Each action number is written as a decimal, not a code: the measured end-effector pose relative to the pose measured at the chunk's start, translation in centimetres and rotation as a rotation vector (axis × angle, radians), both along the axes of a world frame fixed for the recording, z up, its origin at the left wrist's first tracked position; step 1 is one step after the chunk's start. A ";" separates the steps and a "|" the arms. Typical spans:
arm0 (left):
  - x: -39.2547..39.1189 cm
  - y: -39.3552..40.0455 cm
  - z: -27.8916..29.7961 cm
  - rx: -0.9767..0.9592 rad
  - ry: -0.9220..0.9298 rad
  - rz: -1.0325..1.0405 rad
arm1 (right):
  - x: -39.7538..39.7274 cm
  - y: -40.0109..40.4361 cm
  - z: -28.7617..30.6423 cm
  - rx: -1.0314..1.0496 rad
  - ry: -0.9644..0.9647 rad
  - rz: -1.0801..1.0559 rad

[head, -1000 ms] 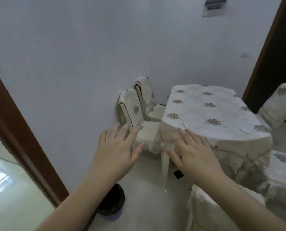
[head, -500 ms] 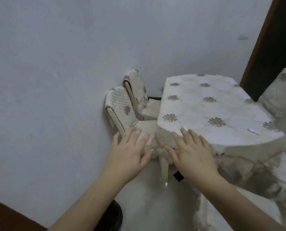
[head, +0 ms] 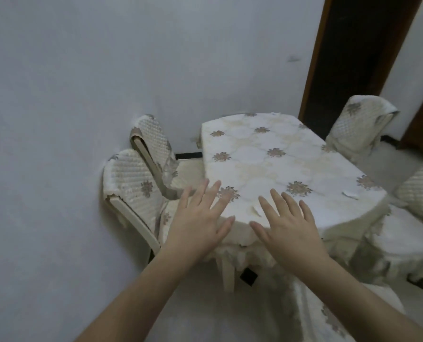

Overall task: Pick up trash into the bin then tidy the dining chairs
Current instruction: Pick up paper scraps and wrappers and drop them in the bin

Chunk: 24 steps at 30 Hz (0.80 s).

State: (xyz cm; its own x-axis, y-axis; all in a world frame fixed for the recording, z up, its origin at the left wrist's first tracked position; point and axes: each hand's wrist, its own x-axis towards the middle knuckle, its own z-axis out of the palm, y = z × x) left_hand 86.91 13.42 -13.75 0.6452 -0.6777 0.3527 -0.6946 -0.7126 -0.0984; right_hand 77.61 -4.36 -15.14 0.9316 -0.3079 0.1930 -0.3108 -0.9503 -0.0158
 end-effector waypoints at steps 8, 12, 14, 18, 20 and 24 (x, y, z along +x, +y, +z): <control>7.7 -8.3 -5.0 0.038 0.054 -0.210 | 2.8 -5.8 -2.3 0.052 0.064 -0.150; 10.4 -12.7 -8.8 0.111 0.119 -0.251 | 4.4 -9.6 -4.3 0.109 0.105 -0.235; 12.0 -14.7 -10.3 0.136 0.139 -0.260 | 5.7 -11.8 -5.6 0.153 0.136 -0.255; 15.2 -17.8 -12.6 0.178 0.184 -0.261 | 8.9 -15.2 -7.4 0.192 0.126 -0.215; 16.3 -18.8 -13.6 0.181 0.215 -0.257 | 10.5 -16.5 -8.5 0.203 0.148 -0.169; 18.3 -20.2 -15.9 0.221 0.259 -0.263 | 13.7 -17.7 -10.4 0.217 0.213 -0.156</control>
State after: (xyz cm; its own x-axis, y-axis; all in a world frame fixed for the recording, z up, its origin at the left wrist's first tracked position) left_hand 105.22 -6.78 -29.66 0.4889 -0.8718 0.0299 -0.8715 -0.4897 -0.0276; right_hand 91.30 -22.07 -25.53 0.8824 -0.4624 -0.0865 -0.4702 -0.8727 -0.1314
